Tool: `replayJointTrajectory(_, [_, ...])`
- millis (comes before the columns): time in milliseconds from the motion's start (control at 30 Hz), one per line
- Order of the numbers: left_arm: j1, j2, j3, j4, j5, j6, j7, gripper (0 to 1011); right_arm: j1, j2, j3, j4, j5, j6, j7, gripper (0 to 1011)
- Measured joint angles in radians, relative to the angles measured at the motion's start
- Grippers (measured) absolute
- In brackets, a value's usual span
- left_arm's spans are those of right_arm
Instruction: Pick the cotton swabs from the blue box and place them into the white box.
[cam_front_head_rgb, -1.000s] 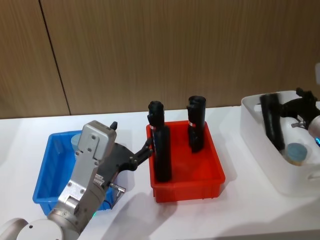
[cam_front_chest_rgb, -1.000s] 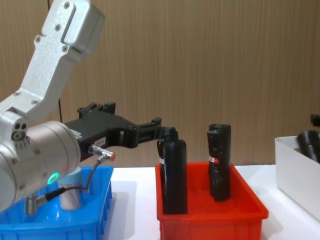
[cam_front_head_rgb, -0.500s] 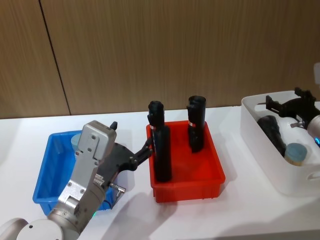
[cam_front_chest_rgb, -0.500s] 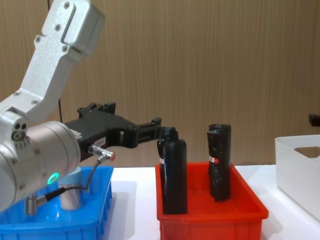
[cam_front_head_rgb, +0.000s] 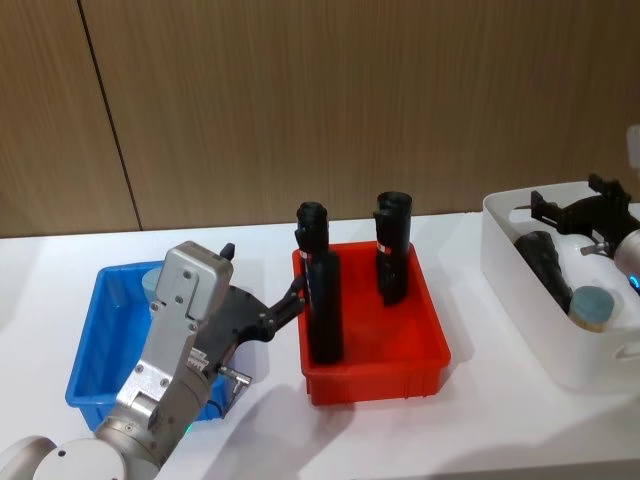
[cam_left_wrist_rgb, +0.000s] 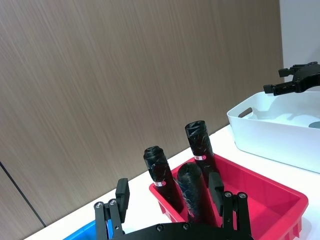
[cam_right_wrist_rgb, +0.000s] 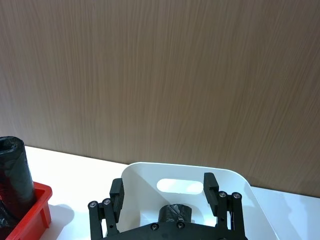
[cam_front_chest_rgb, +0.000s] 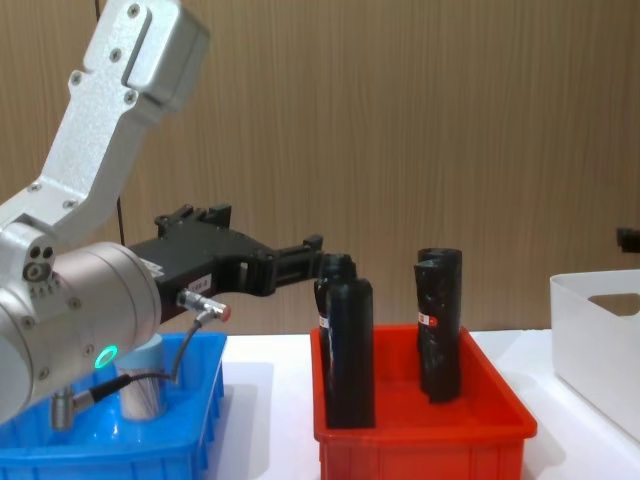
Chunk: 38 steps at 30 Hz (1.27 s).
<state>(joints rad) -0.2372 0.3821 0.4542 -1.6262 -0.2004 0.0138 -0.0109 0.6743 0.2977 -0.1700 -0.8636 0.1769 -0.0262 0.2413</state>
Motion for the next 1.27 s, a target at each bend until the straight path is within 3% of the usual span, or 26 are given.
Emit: replayJointTrajectory(1267, [0.000, 0.000, 0.000, 0.000, 0.000, 0.000, 0.000, 1004, 0.000, 0.000, 0.000, 0.000, -0.001, 0.000, 0.000, 1002])
